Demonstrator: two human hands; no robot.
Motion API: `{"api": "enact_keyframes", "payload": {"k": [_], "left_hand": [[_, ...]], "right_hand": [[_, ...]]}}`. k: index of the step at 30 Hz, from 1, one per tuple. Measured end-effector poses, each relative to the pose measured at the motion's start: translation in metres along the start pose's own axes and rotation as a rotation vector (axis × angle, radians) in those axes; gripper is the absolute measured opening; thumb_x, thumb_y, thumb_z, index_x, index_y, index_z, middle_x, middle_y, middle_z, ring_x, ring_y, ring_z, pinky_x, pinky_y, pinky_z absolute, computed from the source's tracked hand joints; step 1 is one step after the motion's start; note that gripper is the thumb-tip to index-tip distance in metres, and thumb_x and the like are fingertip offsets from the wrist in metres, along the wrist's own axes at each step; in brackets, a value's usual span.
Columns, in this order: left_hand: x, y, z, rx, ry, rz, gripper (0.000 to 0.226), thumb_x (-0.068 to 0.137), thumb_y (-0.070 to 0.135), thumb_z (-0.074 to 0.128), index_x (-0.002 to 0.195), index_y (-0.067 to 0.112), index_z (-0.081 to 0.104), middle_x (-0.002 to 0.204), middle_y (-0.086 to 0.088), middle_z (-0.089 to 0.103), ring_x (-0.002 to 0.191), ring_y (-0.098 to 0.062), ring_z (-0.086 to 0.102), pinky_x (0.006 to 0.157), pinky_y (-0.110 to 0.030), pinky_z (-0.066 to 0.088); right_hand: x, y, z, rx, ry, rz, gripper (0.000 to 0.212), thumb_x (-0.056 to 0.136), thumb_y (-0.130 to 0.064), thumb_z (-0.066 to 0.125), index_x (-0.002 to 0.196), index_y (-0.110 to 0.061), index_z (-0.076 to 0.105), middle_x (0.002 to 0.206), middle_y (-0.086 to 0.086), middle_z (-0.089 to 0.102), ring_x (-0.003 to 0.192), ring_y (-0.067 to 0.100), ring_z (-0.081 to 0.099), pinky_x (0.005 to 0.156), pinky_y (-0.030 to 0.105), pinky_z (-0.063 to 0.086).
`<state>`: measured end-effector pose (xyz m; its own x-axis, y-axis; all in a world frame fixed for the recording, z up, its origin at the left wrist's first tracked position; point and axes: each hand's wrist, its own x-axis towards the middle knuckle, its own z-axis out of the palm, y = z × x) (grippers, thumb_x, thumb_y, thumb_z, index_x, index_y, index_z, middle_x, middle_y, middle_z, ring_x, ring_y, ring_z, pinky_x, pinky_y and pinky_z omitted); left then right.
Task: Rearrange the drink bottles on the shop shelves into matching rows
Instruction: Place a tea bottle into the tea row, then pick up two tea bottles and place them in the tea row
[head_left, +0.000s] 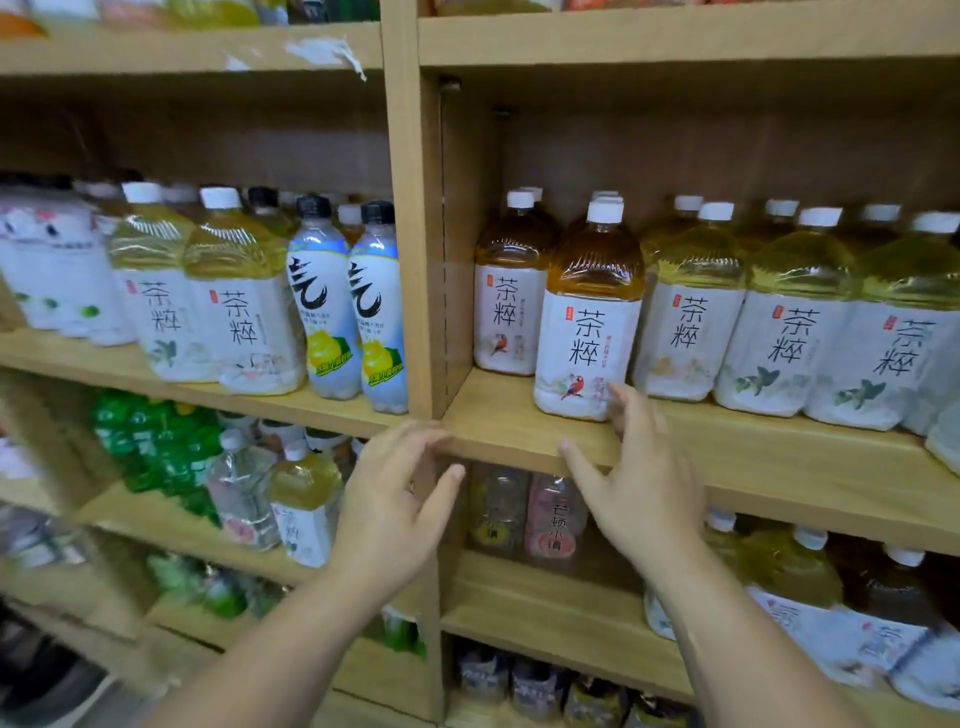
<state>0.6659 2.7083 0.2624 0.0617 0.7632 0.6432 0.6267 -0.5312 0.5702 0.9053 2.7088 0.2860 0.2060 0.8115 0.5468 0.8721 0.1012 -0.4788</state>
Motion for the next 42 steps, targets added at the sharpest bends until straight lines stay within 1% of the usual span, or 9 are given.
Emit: {"api": "enact_keyframes", "payload": {"k": [3, 7, 10, 17, 22, 28, 32, 36, 42], "left_hand": [[-0.028, -0.028, -0.020, 0.165, -0.024, -0.119, 0.035, 0.092, 0.039, 0.068, 0.121, 0.019, 0.069, 0.122, 0.005, 0.063, 0.118, -0.016, 0.056, 0.101, -0.033, 0.044], [-0.065, -0.063, -0.040, 0.296, -0.072, -0.288, 0.036, 0.090, 0.034, 0.075, 0.122, 0.021, 0.066, 0.122, 0.005, 0.059, 0.118, -0.015, 0.055, 0.100, -0.032, 0.043], [-0.090, -0.085, -0.053, 0.326, -0.089, -0.420, 0.041, 0.091, 0.033, 0.075, 0.128, 0.018, 0.065, 0.128, 0.002, 0.057, 0.118, -0.016, 0.054, 0.098, -0.028, 0.040], [-0.099, -0.138, -0.071, 0.316, -0.127, -0.594, 0.060, 0.090, 0.036, 0.076, 0.143, 0.021, 0.052, 0.135, -0.002, 0.055, 0.130, -0.023, 0.050, 0.107, -0.037, 0.041], [-0.063, -0.187, -0.082, 0.290, -0.161, -0.520, 0.069, 0.090, 0.033, 0.076, 0.150, 0.017, 0.046, 0.143, -0.005, 0.053, 0.133, -0.024, 0.049, 0.108, -0.037, 0.041], [-0.022, -0.246, -0.092, 0.257, -0.345, -0.329, 0.078, 0.094, 0.029, 0.071, 0.159, 0.020, 0.031, 0.157, -0.004, 0.039, 0.141, -0.024, 0.044, 0.113, -0.035, 0.040], [-0.006, -0.273, -0.089, 0.228, -0.449, -0.275, 0.077, 0.099, 0.032, 0.065, 0.162, 0.018, 0.023, 0.167, -0.004, 0.027, 0.152, -0.022, 0.031, 0.120, -0.034, 0.030], [-0.008, -0.293, -0.088, 0.120, -0.515, -0.271, 0.076, 0.100, 0.028, 0.062, 0.163, 0.026, 0.019, 0.167, 0.001, 0.029, 0.152, -0.017, 0.029, 0.122, -0.031, 0.027], [-0.008, -0.310, -0.094, -0.011, -0.562, -0.263, 0.072, 0.103, 0.017, 0.056, 0.163, 0.031, 0.019, 0.162, 0.004, 0.039, 0.143, -0.011, 0.043, 0.110, -0.019, 0.032]], "right_hand": [[-0.034, -0.008, 0.019, -0.039, 0.068, -0.121, 0.061, 0.084, -0.057, 0.066, 0.134, -0.022, 0.056, 0.122, 0.002, 0.064, 0.116, 0.031, 0.057, 0.106, 0.046, 0.035], [-0.066, -0.025, 0.050, 0.126, 0.100, -0.209, 0.049, 0.079, -0.043, 0.080, 0.121, -0.020, 0.067, 0.136, 0.009, 0.058, 0.137, 0.035, 0.044, 0.119, 0.055, 0.029], [-0.086, -0.040, 0.065, 0.211, 0.005, -0.266, 0.045, 0.080, -0.038, 0.083, 0.120, -0.022, 0.068, 0.139, 0.006, 0.056, 0.140, 0.031, 0.041, 0.114, 0.050, 0.038], [-0.101, -0.076, 0.120, 0.346, -0.387, -0.269, 0.037, 0.089, -0.044, 0.072, 0.122, -0.029, 0.065, 0.127, -0.018, 0.050, 0.123, 0.006, 0.049, 0.101, 0.026, 0.043], [-0.087, -0.113, 0.176, 0.430, -0.626, -0.087, 0.048, 0.092, -0.043, 0.073, 0.136, -0.038, 0.055, 0.139, -0.023, 0.044, 0.127, 0.001, 0.047, 0.109, 0.030, 0.046], [-0.063, -0.148, 0.245, 0.410, -0.631, 0.153, 0.060, 0.092, -0.045, 0.073, 0.144, -0.037, 0.045, 0.148, -0.012, 0.046, 0.135, 0.010, 0.047, 0.112, 0.039, 0.046], [-0.048, -0.168, 0.277, 0.349, -0.612, 0.245, 0.057, 0.092, -0.050, 0.071, 0.139, -0.028, 0.049, 0.130, -0.007, 0.054, 0.118, 0.013, 0.055, 0.098, 0.032, 0.047], [-0.051, -0.177, 0.302, 0.437, -0.626, 0.302, 0.061, 0.076, -0.064, 0.072, 0.130, -0.047, 0.051, 0.127, -0.011, 0.067, 0.115, 0.009, 0.065, 0.103, 0.040, 0.053], [-0.046, -0.185, 0.321, 0.434, -0.588, 0.353, 0.056, 0.078, -0.040, 0.088, 0.119, -0.041, 0.050, 0.117, -0.009, 0.072, 0.107, 0.011, 0.069, 0.098, 0.043, 0.057]]}}
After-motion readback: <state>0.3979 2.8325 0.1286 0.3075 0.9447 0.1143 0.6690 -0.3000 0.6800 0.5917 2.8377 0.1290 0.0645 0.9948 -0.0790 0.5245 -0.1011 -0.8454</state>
